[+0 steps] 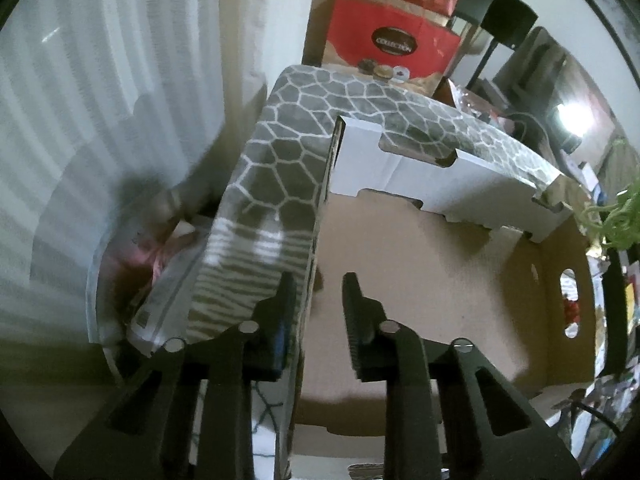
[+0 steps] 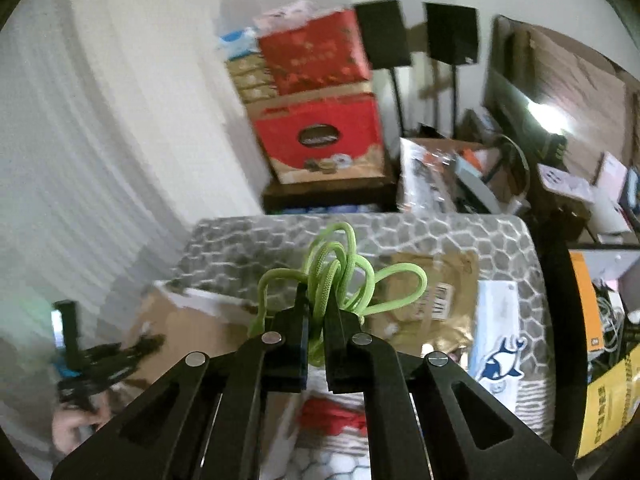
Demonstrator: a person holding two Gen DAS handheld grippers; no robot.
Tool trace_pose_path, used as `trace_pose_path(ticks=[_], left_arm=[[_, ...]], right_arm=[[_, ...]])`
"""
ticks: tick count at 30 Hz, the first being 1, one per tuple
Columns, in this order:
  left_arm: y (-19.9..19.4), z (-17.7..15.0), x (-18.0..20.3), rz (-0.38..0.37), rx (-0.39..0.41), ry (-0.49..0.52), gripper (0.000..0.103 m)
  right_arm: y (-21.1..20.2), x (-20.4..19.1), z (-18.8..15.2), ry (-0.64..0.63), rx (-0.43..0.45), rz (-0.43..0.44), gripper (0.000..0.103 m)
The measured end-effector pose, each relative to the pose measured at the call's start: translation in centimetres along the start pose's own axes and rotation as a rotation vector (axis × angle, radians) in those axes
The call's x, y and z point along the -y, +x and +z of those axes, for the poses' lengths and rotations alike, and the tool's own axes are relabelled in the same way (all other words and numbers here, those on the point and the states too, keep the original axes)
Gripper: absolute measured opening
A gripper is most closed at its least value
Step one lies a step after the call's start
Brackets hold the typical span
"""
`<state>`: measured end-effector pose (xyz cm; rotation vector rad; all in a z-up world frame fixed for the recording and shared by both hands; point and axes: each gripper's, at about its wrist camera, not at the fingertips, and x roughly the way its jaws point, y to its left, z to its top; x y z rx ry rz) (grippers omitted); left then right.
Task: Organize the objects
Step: 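Carry the green rope with the right tool and drop it into the box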
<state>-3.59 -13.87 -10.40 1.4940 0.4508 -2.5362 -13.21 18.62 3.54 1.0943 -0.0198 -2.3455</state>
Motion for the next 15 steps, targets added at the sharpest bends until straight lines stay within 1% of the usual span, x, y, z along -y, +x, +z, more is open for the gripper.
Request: trace_pose_path(ticks=[3, 6, 11, 15], left_arm=[[0.1, -0.1, 0.2, 0.013, 0.002, 0.005, 0.020], [0.1, -0.1, 0.3, 0.017, 0.002, 0.005, 0.020], [0.1, 0.1, 0.3, 0.016, -0.001, 0.000, 0.020], [0.1, 0.0, 0.3, 0.023, 0.002, 0.002, 0.020]], right_arm=[[-0.2, -1.9, -0.1, -0.022, -0.026, 0.083, 0.005], [1.0, -3.5, -0.6, -0.028, -0.077, 0.155, 0.005], [4.3, -5.3, -2.5, -0.042, -0.160, 0.183, 0.005], [6.7, -5.3, -3.8, 0.008, -0.204, 0.199, 0.005]])
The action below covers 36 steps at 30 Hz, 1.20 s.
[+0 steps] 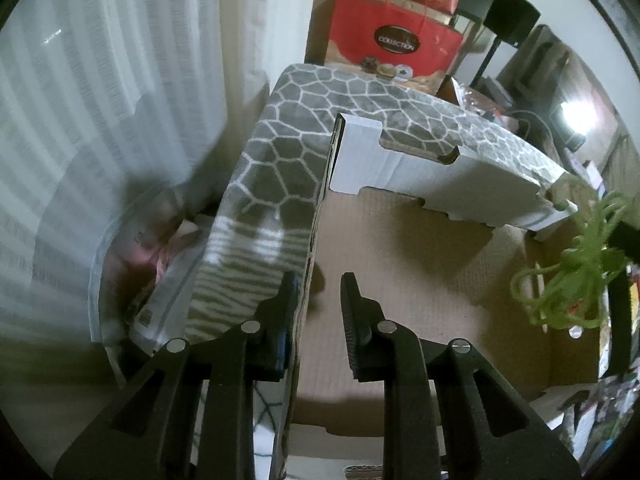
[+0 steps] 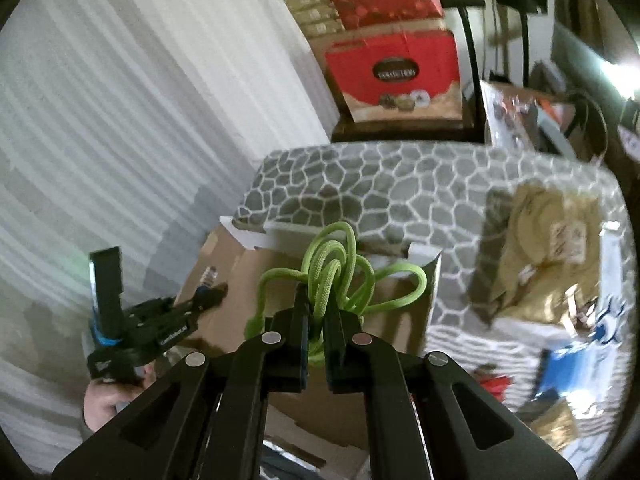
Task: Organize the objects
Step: 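Carry the green rope with the right tool and drop it into the box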
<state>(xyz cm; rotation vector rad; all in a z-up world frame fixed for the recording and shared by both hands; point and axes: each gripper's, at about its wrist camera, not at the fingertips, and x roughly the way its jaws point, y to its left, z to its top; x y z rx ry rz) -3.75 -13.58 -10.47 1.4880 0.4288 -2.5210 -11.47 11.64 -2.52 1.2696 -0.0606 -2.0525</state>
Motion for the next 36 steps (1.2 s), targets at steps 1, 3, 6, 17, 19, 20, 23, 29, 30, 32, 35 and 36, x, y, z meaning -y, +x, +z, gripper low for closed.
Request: trace_pose_path(ticks=[1, 3, 6, 17, 19, 20, 23, 29, 30, 32, 35, 36], left_arm=[[0.0, 0.0, 0.0, 0.003, 0.001, 0.002, 0.020], [0.0, -0.1, 0.1, 0.005, 0.001, 0.004, 0.020], [0.1, -0.1, 0.1, 0.003, -0.004, 0.005, 0.020], [0.3, -0.1, 0.1, 0.001, -0.013, 0.004, 0.020], [0.3, -0.1, 0.1, 0.001, -0.012, 0.005, 0.020], [0.3, -0.1, 0.1, 0.001, -0.013, 0.006, 0.020], [0.4, -0.1, 0.1, -0.003, -0.012, 0.001, 0.020], [0.4, -0.2, 0.1, -0.001, -0.011, 0.001, 0.020], [0.4, -0.2, 0.1, -0.001, -0.011, 0.001, 0.020], [0.4, -0.2, 0.1, -0.001, -0.011, 0.002, 0.020], [0.4, -0.2, 0.2, 0.002, -0.009, 0.004, 0.020], [0.4, -0.2, 0.2, 0.003, -0.009, 0.006, 0.020]], right_arm=[[0.6, 0.2, -0.1, 0.010, -0.007, -0.002, 0.005], [1.5, 0.5, -0.5, 0.024, -0.023, -0.012, 0.005], [2.4, 1.0, -1.0, 0.035, -0.042, -0.052, 0.010], [0.0, 1.0, -2.5, -0.090, -0.028, -0.209, 0.037], [-0.9, 0.7, -2.6, -0.125, -0.019, -0.214, 0.037], [-1.1, 0.5, -2.7, -0.140, -0.020, -0.210, 0.037], [-1.1, -0.5, -3.4, -0.195, -0.070, -0.168, 0.028], [2.1, -2.1, -5.9, -0.287, -0.230, -0.123, 0.023], [2.9, -2.2, -6.1, -0.293, -0.248, -0.135, 0.023], [3.8, -2.2, -6.3, -0.284, -0.271, -0.130, 0.023], [5.1, -2.2, -6.1, -0.270, -0.290, -0.131, 0.022], [5.5, -2.2, -6.0, -0.272, -0.289, -0.146, 0.022]])
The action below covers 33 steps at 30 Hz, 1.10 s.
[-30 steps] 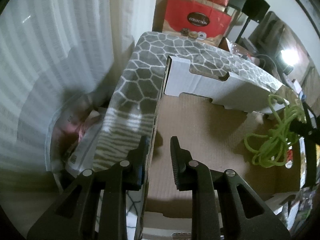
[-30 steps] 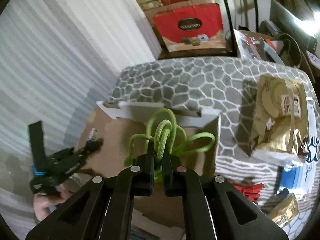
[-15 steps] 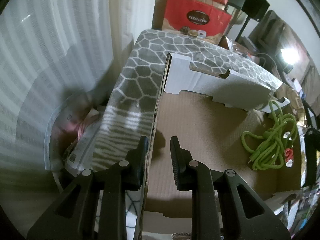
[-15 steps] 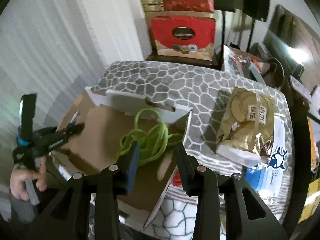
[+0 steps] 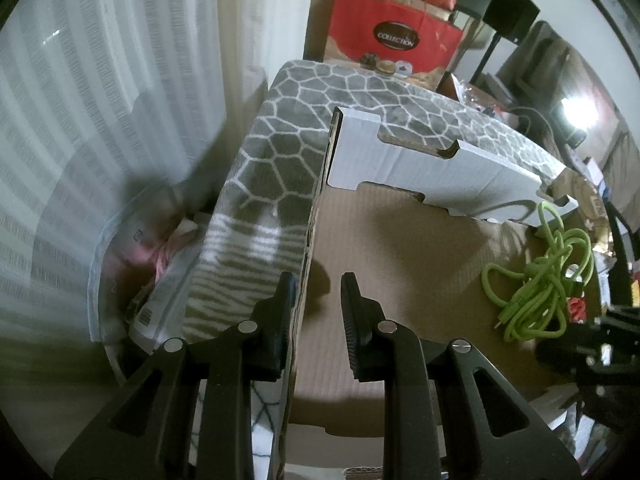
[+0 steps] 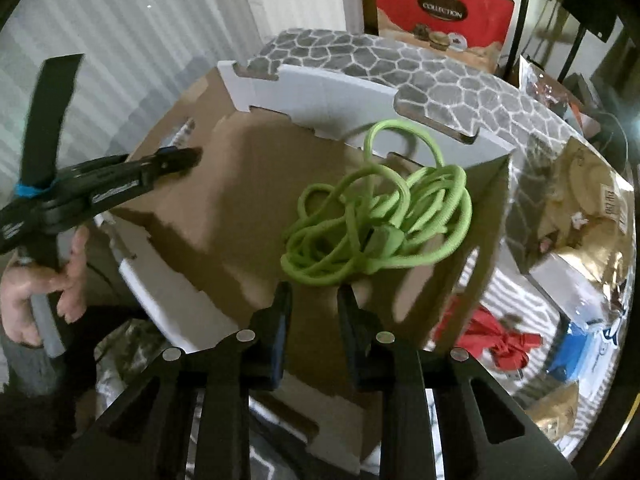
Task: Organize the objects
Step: 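Carry the green rope with the right tool and drop it into the box, then grasp the gold foil packet with the right tool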
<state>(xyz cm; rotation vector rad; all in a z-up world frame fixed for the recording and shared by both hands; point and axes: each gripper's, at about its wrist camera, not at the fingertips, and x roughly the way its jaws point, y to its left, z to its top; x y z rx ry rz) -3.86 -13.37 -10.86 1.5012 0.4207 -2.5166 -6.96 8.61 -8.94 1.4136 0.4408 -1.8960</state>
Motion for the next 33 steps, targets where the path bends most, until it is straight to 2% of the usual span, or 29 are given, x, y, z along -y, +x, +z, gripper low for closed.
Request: trace_pose_path(ticks=[4, 9, 12, 18, 22, 27, 31, 33], left_arm=[[0.0, 0.0, 0.2, 0.011, 0.002, 0.010, 0.020], [0.0, -0.2, 0.6, 0.033, 0.010, 0.036, 0.020], [-0.1, -0.2, 0.6, 0.030, 0.010, 0.037, 0.020], [-0.2, -0.2, 0.6, 0.025, 0.009, 0.037, 0.020], [-0.2, -0.2, 0.6, 0.024, 0.009, 0.034, 0.020], [-0.2, -0.2, 0.6, 0.026, 0.008, 0.037, 0.020], [-0.1, -0.1, 0.6, 0.017, 0.007, 0.029, 0.020], [-0.1, -0.1, 0.5, 0.017, 0.006, 0.028, 0.020]], right_arm=[[0.4, -0.3, 1.0, -0.005, -0.005, -0.043, 0.026], [0.9, -0.5, 2.3, 0.004, -0.019, -0.015, 0.026], [1.3, -0.6, 3.1, 0.039, -0.011, 0.030, 0.026], [1.7, 0.6, 5.0, 0.175, 0.033, 0.175, 0.026], [1.8, 0.9, 5.9, 0.172, 0.031, 0.201, 0.026], [0.6, 1.0, 4.8, 0.131, 0.019, 0.229, 0.035], [-2.2, 1.3, 3.4, 0.095, 0.058, 0.259, 0.041], [-4.2, 2.3, 2.9, 0.102, 0.094, 0.236, 0.043]])
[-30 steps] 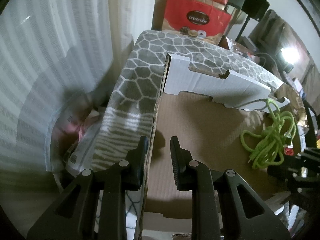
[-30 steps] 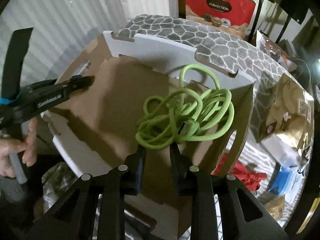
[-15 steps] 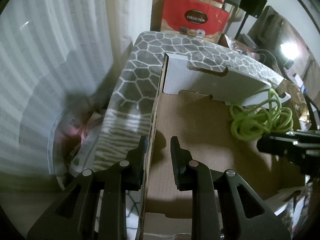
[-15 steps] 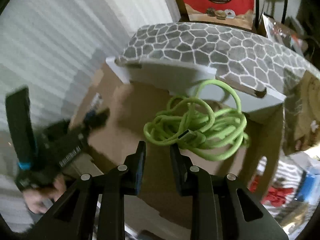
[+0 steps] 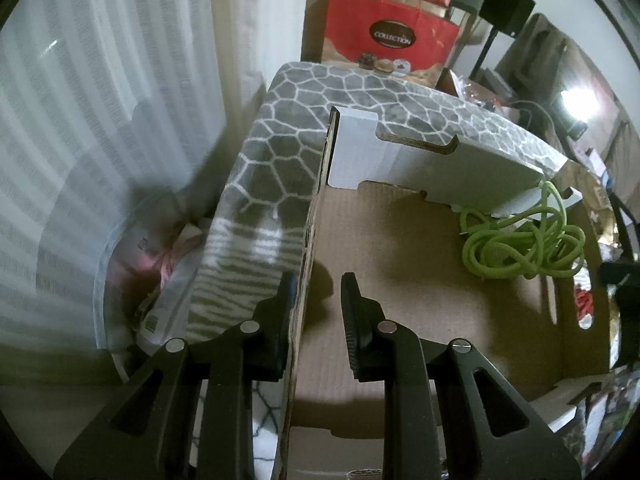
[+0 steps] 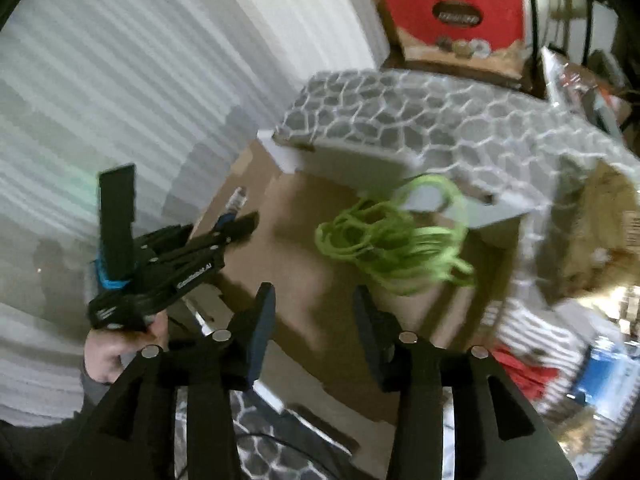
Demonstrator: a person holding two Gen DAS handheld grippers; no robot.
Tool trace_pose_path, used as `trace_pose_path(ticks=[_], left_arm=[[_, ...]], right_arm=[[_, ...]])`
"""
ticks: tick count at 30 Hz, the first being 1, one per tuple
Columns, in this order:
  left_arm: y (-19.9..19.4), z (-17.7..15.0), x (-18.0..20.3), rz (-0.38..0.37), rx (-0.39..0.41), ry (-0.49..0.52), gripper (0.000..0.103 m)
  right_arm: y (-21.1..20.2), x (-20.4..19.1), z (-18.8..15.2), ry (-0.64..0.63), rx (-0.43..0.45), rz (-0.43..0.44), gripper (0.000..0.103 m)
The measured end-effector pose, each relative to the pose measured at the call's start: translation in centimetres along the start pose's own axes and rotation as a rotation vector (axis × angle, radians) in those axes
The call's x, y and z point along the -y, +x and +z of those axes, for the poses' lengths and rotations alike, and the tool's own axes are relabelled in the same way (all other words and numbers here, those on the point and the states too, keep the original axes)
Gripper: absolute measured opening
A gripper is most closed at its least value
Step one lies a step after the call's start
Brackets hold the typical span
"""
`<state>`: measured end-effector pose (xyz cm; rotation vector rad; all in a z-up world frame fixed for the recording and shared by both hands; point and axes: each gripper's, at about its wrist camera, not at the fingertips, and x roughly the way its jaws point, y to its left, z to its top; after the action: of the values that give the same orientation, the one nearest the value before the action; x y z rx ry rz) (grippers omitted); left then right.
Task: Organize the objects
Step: 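Grasp the gold foil packet with the right tool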
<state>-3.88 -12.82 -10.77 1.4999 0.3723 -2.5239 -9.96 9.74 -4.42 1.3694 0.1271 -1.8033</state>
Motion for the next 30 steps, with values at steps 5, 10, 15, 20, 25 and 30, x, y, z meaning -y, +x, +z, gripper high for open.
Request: trace_pose_path(ticks=[5, 10, 15, 20, 25, 30], left_arm=[[0.1, 0.1, -0.2, -0.003, -0.003, -0.009, 0.020], [0.2, 0.1, -0.3, -0.006, -0.006, -0.014, 0.020], [0.3, 0.1, -0.4, -0.007, -0.007, -0.015, 0.020], [0.3, 0.2, -0.4, -0.006, -0.010, -0.013, 0.020], [0.2, 0.1, -0.4, -0.004, -0.014, -0.012, 0.020], [0.2, 0.2, -0.4, -0.003, -0.015, -0.012, 0.020]], right_arm=[[-5.2, 3.5, 0.2, 0.063, 0.119, -0.170, 0.051], [-8.3, 8.8, 0.2, 0.186, 0.178, -0.299, 0.052], [-9.1, 12.6, 0.0, 0.260, 0.190, -0.401, 0.053], [-8.6, 15.5, -0.5, 0.326, 0.189, -0.482, 0.054], [-7.4, 17.1, -0.9, 0.360, 0.173, -0.515, 0.054], [-6.6, 17.3, -0.9, 0.344, 0.156, -0.545, 0.047]])
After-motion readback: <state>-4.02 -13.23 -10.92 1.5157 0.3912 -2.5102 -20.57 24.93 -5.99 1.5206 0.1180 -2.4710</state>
